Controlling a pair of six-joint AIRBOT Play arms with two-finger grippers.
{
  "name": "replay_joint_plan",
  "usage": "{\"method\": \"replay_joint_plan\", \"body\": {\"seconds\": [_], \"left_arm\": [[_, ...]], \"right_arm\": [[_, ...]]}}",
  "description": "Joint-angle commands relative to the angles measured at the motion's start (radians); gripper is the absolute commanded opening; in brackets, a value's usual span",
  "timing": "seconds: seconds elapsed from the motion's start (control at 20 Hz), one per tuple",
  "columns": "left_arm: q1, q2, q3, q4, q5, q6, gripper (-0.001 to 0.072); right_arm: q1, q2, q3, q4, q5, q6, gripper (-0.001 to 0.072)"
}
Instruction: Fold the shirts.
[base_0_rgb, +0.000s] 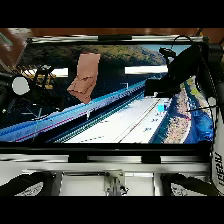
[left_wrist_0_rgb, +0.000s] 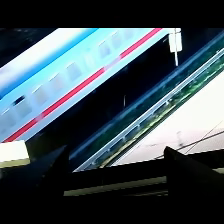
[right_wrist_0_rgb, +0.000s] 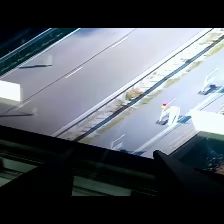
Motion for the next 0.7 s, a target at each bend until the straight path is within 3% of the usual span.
{"method": "replay_joint_plan", "body": {"seconds": [0.0, 0.65], "left_arm": [[0.001, 0.0, 0.0, 0.0, 0.0, 0.0, 0.0697], [0.001, 0.0, 0.0, 0.0, 0.0, 0.0, 0.0697]], "right_arm": [[0.0, 0.001, 0.0, 0.0, 0.0, 0.0, 0.0598], [0.0, 0.001, 0.0, 0.0, 0.006, 0.0, 0.0597]]}}
